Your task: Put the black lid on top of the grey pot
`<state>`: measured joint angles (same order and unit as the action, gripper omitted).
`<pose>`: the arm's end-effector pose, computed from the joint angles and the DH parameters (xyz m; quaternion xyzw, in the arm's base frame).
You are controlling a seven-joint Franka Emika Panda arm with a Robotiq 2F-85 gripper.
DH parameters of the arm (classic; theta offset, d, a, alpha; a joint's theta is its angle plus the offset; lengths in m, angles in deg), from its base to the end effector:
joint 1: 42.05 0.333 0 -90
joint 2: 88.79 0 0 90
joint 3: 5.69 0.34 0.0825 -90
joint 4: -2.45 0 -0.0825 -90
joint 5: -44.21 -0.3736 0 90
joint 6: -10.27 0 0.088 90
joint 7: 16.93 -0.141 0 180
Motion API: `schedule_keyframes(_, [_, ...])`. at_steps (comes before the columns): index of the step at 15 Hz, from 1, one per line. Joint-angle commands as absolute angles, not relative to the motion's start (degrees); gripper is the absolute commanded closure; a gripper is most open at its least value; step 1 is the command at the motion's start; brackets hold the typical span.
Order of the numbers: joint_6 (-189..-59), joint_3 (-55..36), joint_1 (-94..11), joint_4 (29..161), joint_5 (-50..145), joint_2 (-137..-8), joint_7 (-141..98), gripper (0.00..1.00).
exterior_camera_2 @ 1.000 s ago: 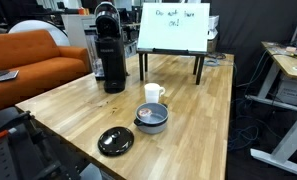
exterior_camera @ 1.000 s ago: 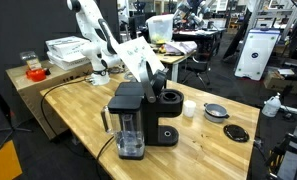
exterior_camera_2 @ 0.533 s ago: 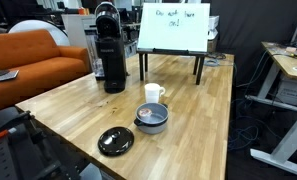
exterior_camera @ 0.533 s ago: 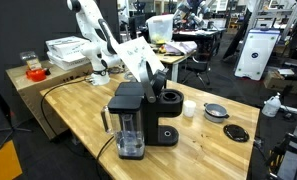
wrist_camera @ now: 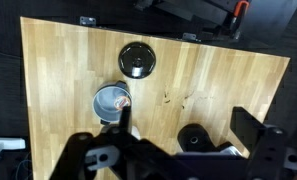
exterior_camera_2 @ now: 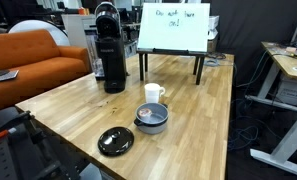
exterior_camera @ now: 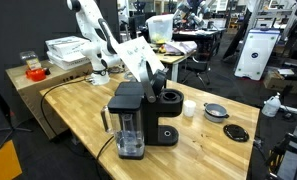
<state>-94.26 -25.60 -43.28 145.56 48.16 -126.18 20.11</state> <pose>0.3044 -0.1345 0.4744 -0.9803 -0.1829 -0.0110 0.0740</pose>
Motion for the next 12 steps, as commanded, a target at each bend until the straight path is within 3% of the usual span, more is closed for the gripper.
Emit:
schedule_keyframes(1, [-98.3,-22.9,-44.6,146.8,50.1,-119.8,17.0,0.0])
schedule_keyframes(6, [-103.6,-22.3,-45.2,148.1,50.9,-108.4,13.9,0.0])
schedule_keyframes(12, [-103.0,-21.7,-45.2,148.9,50.1,-110.3,15.2,0.0])
